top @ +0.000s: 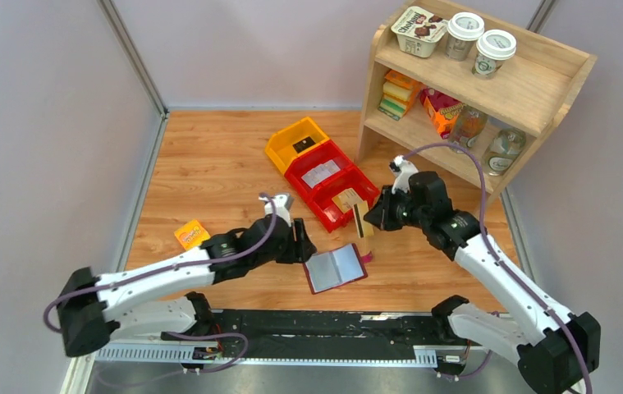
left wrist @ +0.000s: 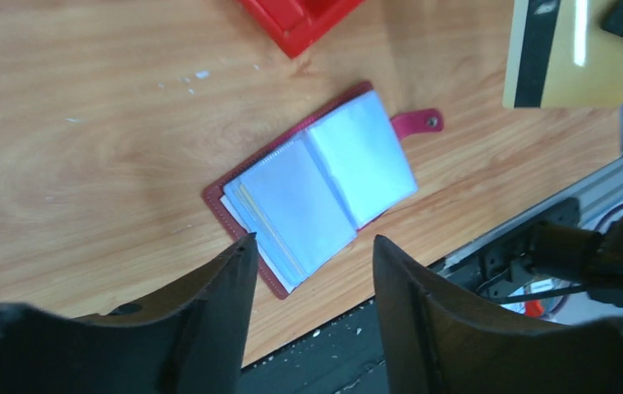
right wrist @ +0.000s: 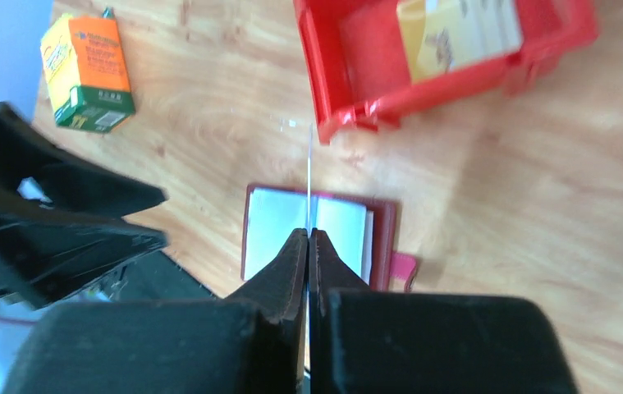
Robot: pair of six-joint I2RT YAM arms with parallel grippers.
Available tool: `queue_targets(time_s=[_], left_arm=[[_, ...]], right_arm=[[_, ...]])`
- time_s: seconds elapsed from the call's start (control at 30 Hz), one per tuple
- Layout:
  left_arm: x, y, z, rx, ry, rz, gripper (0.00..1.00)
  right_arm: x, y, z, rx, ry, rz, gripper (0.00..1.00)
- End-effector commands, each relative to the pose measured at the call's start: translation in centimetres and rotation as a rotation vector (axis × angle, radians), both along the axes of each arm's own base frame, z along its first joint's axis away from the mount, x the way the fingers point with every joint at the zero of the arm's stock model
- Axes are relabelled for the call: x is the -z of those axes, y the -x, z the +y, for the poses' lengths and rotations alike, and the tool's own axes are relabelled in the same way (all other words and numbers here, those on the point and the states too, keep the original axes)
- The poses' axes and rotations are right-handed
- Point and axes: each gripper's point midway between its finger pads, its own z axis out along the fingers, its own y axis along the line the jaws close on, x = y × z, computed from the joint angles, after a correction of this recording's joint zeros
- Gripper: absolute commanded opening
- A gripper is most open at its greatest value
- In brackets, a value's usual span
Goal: Take the credit cards out of the card holder
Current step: Place the credit card in the storage box.
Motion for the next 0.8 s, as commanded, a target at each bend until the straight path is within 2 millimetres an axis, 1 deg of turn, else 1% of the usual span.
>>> queue_targets(time_s=[0.0,0.03,0.07,0.1,0.13,0.17,0.2,0.23,0.27,0.33,0.37,0.4,0.43,0.47,0.5,0.53,0.6,0.67,0.77], left_arm=[[-3.9,-1.3,5.6,-0.158,-0.011,-0.127,0.66],[-3.6,-1.0,7.2,-0.189,-0.035,-0.116,0.7],[-4.8,-1.1,8.4,-0.228,-0.004,-0.15,0.73],[-4.3,-0.8,9.9,-0.258,-0.037,-0.138,0.76],[-5.1,-0.6,11.3,-0.295,-0.022,-0.165,0.8],[-5.2,-0.1,12.6,-0.315,-0.026,-0.166,0.82],[-4.7,0.2,14.1,-0.341,-0.067,-0.163,0.85],[-5.0,0.4,14.8,-0.36,-0.052,-0.173,0.86],[-4.5,0.7,15.8,-0.38,-0.08,-0.168,0.87],[-4.0,1.0,16.8,-0.403,-0.085,-0.164,0.88],[-3.6,1.2,16.9,-0.403,-0.08,-0.162,0.88],[-3.2,1.3,16.9,-0.404,-0.076,-0.151,0.89],[-2.5,1.4,16.9,-0.405,-0.079,-0.142,0.89],[-2.3,1.5,16.6,-0.397,-0.068,-0.133,0.89],[-1.6,1.6,16.5,-0.392,-0.078,-0.121,0.89],[-1.1,1.6,16.3,-0.392,-0.078,-0.11,0.89],[-0.7,1.5,16.1,-0.384,-0.084,-0.104,0.89],[-0.4,1.4,16.0,-0.377,-0.102,-0.102,0.89],[-0.1,1.2,16.0,-0.377,-0.129,-0.096,0.89]], right_arm=[[-3.0,-3.1,-2.5,0.114,0.31,-0.172,0.0],[-3.2,-3.6,-2.3,0.114,0.365,-0.188,0.0],[-4.2,-4.5,-1.7,0.116,0.408,-0.222,0.0],[-4.0,-5.2,-1.0,0.107,0.462,-0.23,0.0],[-4.2,-5.8,-0.4,0.105,0.506,-0.253,0.0],[-4.3,-6.3,0.7,0.087,0.542,-0.277,0.0],[-4.4,-7.1,1.2,0.091,0.573,-0.3,0.0],[-4.1,-7.8,1.9,0.084,0.61,-0.313,0.0],[-3.7,-8.4,2.6,0.07,0.642,-0.322,0.0],[-2.9,-9.7,3.6,0.059,0.716,-0.337,0.0],[-2.7,-10.3,4.1,0.051,0.747,-0.35,0.0],[-1.9,-10.8,4.6,0.037,0.784,-0.357,0.0],[-1.7,-11.3,5.2,0.03,0.811,-0.371,0.0],[-0.9,-11.8,5.5,0.018,0.844,-0.37,0.0],[-0.2,-12.2,5.9,0.001,0.869,-0.37,0.0],[0.2,-12.6,6.1,-0.003,0.895,-0.372,0.0],[1.5,-13.4,6.3,-0.034,0.956,-0.377,0.0],[2.4,-14.0,6.2,-0.049,1.015,-0.379,0.0],[4.5,-14.3,6.0,-0.084,1.11,-0.368,0.0]])
